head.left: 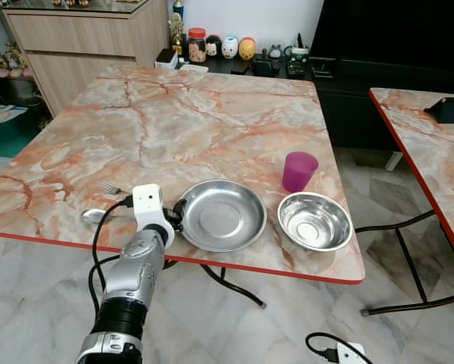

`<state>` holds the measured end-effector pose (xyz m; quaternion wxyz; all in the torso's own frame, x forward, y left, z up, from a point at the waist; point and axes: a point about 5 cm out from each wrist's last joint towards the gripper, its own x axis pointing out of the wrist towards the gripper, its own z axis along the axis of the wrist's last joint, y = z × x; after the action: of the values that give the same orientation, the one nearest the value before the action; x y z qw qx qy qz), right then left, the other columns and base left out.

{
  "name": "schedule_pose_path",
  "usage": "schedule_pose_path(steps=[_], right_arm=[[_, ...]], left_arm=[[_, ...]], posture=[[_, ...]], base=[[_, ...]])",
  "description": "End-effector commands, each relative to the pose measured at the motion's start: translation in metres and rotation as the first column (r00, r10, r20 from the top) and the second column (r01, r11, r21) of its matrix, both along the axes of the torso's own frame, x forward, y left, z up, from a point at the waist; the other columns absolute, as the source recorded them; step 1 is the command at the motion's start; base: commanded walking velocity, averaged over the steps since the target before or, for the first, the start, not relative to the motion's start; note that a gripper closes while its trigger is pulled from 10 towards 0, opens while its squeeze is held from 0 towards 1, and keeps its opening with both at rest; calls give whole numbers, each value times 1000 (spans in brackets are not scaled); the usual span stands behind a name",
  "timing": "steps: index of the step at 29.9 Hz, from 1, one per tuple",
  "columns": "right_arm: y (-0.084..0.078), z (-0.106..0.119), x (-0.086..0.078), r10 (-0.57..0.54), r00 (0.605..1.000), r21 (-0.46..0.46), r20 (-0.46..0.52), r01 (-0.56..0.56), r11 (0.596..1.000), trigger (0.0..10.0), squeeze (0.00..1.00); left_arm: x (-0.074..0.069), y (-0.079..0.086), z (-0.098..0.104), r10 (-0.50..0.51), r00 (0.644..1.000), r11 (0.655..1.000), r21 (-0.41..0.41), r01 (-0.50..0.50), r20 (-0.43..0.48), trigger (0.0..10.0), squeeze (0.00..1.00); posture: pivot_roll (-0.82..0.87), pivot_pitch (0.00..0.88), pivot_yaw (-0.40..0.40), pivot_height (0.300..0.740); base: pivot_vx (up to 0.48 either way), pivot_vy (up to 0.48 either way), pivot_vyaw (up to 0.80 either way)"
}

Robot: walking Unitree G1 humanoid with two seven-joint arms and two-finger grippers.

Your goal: Setting the table

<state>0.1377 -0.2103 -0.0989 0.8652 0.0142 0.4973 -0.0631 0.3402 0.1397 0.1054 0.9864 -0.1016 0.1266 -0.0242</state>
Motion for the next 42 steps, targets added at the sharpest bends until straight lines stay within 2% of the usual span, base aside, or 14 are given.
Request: schedule_pose_path(steps=[1,23,24,25,26,27,28,42], right_arm=[[-2,0,-1,3,1000,-5,-6,-3,1000,10000,0],[-1,0,-1,6,1000,-2,-7,-6,1000,10000,0],[-1,0,-1,6,1000,-1,-8,-6,1000,10000,0],[-1,0,-1,6,1000,-1,-8,-6,1000,10000,0],[-1,0,-1,7,1000,-1,-8,-7,1000,10000,0],[-1,0,-1,7,1000,-1,-8,-7,1000,10000,0],[-1,0,-1,7,1000,-1,-8,-7,1000,10000,0],[-1,0,-1,11,1000,0,-12,-11,1000,10000,0]], left_arm=[[3,-5,1,-35,999,999,21,35,-14,10000,0],[0,-10,-11,-84,990,992,82,93,-109,10000,0],[0,-10,-11,-87,990,992,84,96,-110,9686,0],[0,-10,-11,-88,990,991,86,98,-111,6039,0],[0,-11,-11,-90,990,991,89,100,-112,2941,0],[0,-11,-11,-90,990,991,90,101,-113,2941,0],[0,-11,-11,-93,989,990,98,104,-116,0,0],[3,-12,-4,-116,987,983,127,130,-113,0,0]], posture=[[127,0,-38,727],[128,0,-37,727],[128,0,-37,727],[128,0,-37,727],[128,0,-36,727],[127,0,-36,727],[127,0,-36,727],[128,0,-32,727]], base=[[0,0,0],[0,0,0],[0,0,0],[0,0,0],[0,0,0],[0,0,0],[0,0,0],[0,0,0]])
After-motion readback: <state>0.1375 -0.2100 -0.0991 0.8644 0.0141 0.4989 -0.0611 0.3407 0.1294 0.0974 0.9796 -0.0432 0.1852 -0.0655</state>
